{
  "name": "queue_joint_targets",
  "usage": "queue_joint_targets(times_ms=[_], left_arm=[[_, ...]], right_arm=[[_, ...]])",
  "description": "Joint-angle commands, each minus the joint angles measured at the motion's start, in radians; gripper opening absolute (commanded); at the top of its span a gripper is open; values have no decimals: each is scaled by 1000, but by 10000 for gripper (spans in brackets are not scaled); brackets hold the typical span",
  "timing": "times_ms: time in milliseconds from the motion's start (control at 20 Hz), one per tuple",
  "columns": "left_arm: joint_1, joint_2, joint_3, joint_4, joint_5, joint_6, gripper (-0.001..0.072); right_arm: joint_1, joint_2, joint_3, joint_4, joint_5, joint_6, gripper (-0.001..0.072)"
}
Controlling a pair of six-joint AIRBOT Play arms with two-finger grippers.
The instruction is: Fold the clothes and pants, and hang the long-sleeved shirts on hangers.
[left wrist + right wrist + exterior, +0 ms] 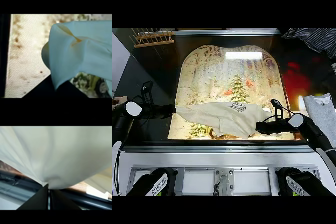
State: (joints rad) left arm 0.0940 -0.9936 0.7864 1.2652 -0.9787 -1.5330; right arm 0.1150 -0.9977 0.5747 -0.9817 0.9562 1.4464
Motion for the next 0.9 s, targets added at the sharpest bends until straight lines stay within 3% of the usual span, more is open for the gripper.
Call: queue_joint_targets(times_ms=[0,150,400,650,850], left_arm=[[-1,0,0,0,4,-1,3],[11,10,63,16,-6,-1,3],[117,159,397,23,-9,-1,4],[138,356,654,23,20,-1,3],[138,471,761,24,22,-1,3]], right_arm=[[-2,-5,7,35,-8,-33,12],[-13,28,118,-28,47,-33,11],[-143,96,654,-125,211,-33,10],[-233,129,1106,-126,166,-33,11],[-259,200,1225,-136,55,-33,10]])
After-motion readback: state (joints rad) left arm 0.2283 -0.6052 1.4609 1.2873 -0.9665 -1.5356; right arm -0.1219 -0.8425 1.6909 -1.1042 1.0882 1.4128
